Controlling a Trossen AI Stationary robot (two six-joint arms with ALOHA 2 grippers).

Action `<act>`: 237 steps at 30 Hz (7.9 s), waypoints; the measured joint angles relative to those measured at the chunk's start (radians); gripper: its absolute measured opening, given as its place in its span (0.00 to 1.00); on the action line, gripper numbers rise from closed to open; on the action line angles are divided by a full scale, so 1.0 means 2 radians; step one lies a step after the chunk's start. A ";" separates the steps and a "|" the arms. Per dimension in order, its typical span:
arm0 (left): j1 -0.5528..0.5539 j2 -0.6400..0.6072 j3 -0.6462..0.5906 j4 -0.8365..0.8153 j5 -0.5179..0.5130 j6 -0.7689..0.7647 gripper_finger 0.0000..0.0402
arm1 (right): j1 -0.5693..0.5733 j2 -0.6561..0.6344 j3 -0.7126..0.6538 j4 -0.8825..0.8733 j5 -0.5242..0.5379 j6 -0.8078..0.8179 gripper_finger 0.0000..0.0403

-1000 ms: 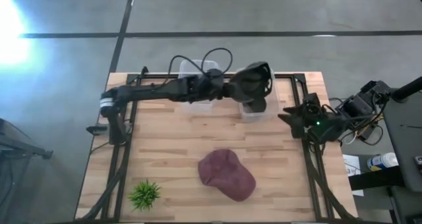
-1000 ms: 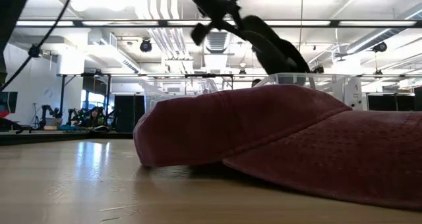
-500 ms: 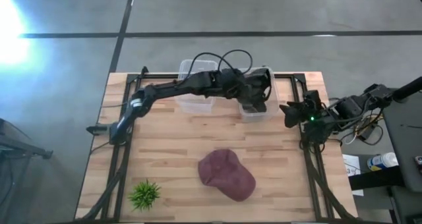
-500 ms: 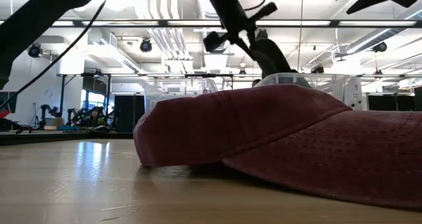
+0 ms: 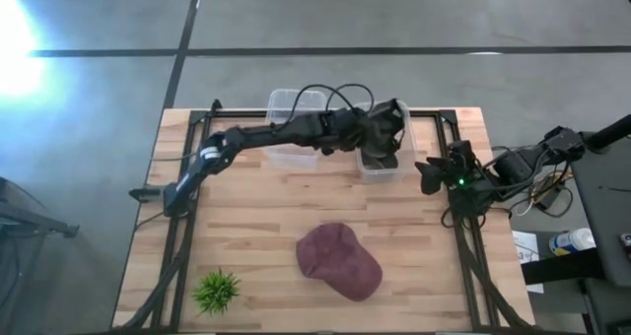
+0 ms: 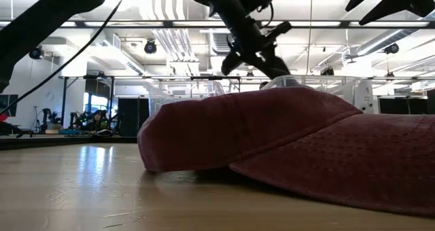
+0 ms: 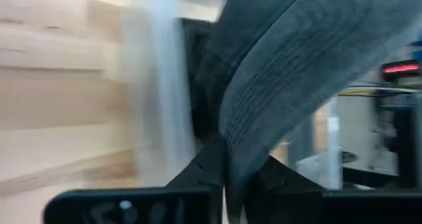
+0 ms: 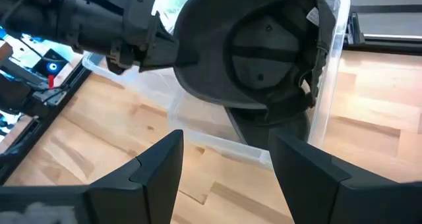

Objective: Pick & Place hat
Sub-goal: Put the black cap into the right transparent bin, then put the dark red cap into the left transparent bin, then return to Home Position

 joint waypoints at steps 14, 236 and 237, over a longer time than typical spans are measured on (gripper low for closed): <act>-0.010 -0.042 -0.011 -0.070 -0.002 0.155 0.32 | 0.000 0.000 -0.012 0.002 -0.033 -0.003 0.54; -0.012 -1.075 -1.073 0.354 0.125 0.614 0.37 | -0.154 0.007 -0.142 0.617 -0.325 -0.667 0.48; -0.012 -1.075 -1.073 0.354 0.125 0.614 0.37 | -0.154 -0.012 -0.158 0.664 -0.353 -0.707 0.48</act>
